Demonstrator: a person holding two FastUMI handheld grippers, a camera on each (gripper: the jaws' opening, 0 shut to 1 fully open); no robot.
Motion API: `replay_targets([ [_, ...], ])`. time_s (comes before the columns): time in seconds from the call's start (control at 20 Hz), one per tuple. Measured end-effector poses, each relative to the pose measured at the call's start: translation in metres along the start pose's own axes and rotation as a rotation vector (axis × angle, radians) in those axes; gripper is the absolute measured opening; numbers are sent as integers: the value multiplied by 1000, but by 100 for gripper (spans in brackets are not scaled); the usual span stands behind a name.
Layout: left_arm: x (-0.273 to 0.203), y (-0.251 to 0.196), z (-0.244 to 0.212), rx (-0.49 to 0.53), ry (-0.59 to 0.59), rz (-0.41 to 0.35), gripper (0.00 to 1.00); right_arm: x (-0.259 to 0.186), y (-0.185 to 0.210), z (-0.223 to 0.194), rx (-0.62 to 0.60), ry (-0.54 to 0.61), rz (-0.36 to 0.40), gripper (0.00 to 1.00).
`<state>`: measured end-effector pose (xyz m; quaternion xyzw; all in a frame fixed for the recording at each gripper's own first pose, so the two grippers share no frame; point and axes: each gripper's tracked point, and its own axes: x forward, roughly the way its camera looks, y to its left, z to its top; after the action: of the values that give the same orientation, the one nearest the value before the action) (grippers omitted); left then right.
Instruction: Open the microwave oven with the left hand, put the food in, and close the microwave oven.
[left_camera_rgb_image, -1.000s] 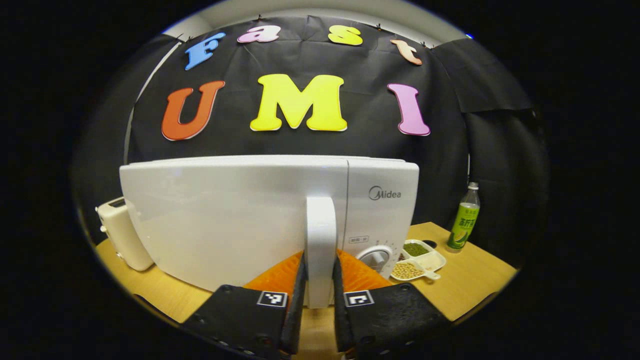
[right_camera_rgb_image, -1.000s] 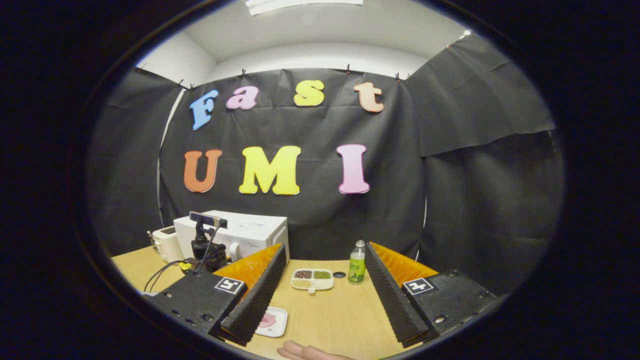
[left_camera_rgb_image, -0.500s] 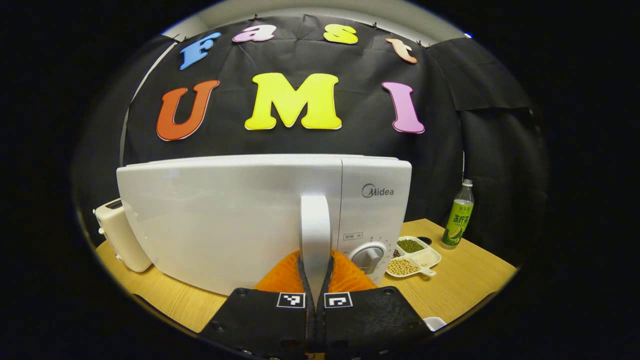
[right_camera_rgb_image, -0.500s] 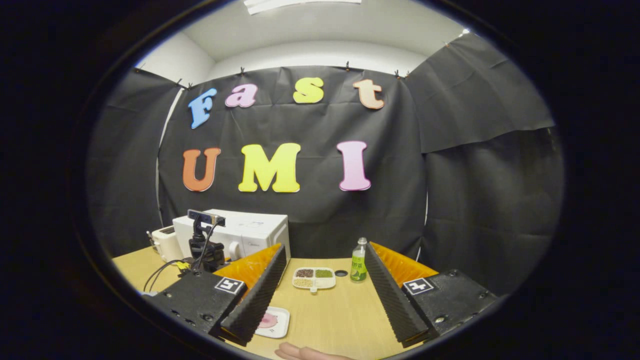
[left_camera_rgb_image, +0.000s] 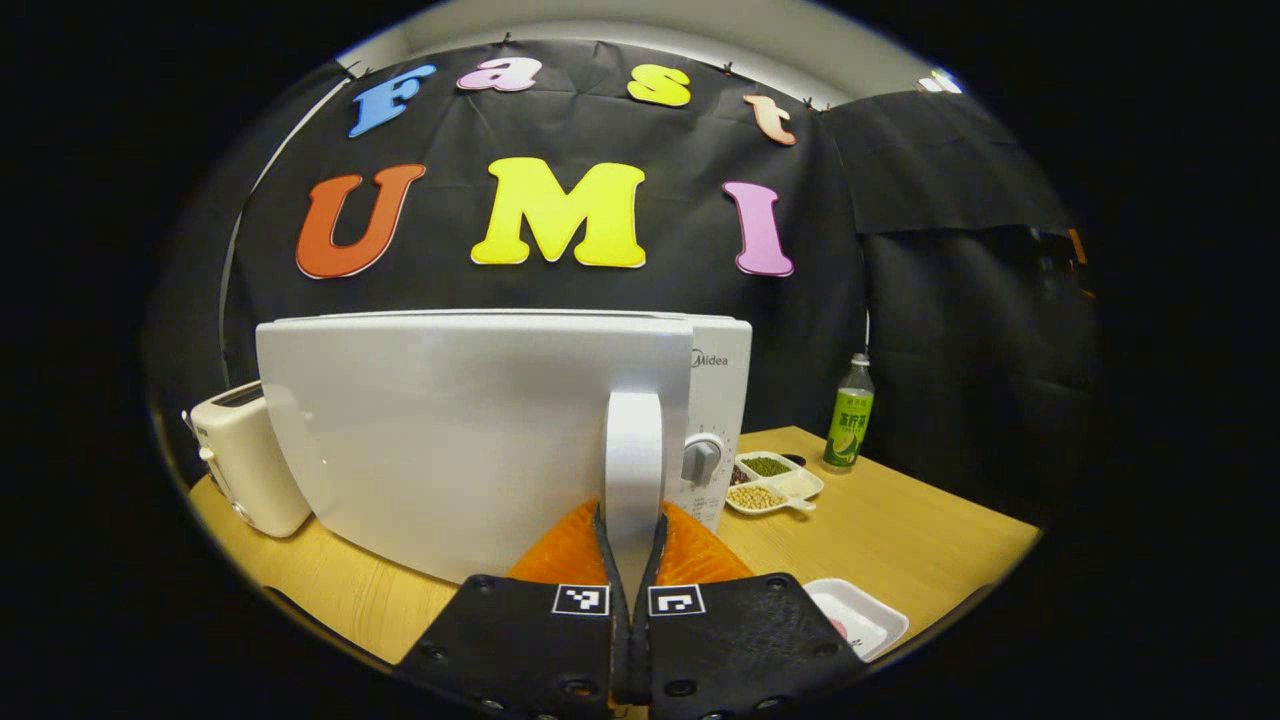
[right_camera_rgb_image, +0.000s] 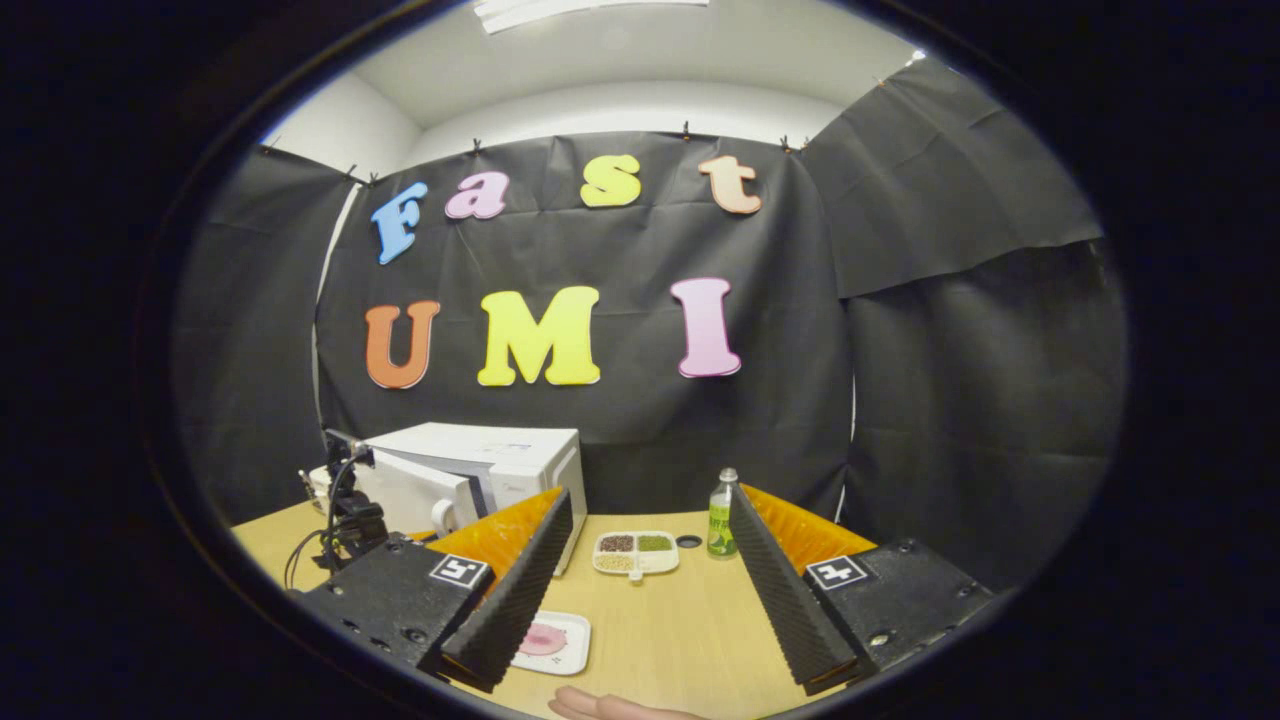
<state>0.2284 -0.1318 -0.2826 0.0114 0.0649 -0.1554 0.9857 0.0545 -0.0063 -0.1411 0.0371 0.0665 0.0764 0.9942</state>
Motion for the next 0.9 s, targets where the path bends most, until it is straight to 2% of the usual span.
replay_targets([
  [0.1,-21,5,-6,-23,14,-15,0,-4,10,-1,12,4,11,100],
  [0.15,-32,7,-7,-36,14,-24,0,-5,16,0,12,3,18,96],
  [0.2,-44,10,-8,-39,12,-30,0,-6,21,0,8,5,22,96],
  [0.25,-55,13,-10,-33,10,-32,0,-7,27,0,1,6,26,100],
  [0.3,-66,17,-11,-18,7,-32,0,-9,31,1,-3,5,31,96],
  [0.35,-78,22,-13,-10,9,-32,0,-11,38,1,-9,3,40,96],
  [0.4,-89,27,-16,-7,7,-31,0,-14,45,2,-15,1,48,100],
  [0.45,-101,34,-18,-10,14,-28,6,-16,51,3,-18,-2,57,96],
  [0.5,-113,40,-20,-5,15,-22,10,-18,56,2,-21,-3,64,96],
  [0.55,-126,49,-23,-3,17,-7,9,-20,60,0,-21,-3,71,96],
  [0.6,-139,58,-24,-4,16,9,11,-22,65,-1,-22,-1,79,100],
  [0.65,-155,70,-28,22,22,38,15,-23,70,-4,-26,4,86,100],
  [0.7,-174,86,-30,61,23,93,15,-24,73,-7,-31,10,90,100],
  [0.75,-191,101,-28,106,3,144,16,-26,76,-10,-35,17,96,96],
  [0.8,-208,118,-32,132,3,205,20,-27,78,-14,-37,25,103,100],
  [0.85,-226,133,-34,137,9,262,19,-27,81,-18,-37,36,110,100],
  [0.9,-243,147,-36,114,20,306,54,-26,83,-23,-38,48,114,100],
])
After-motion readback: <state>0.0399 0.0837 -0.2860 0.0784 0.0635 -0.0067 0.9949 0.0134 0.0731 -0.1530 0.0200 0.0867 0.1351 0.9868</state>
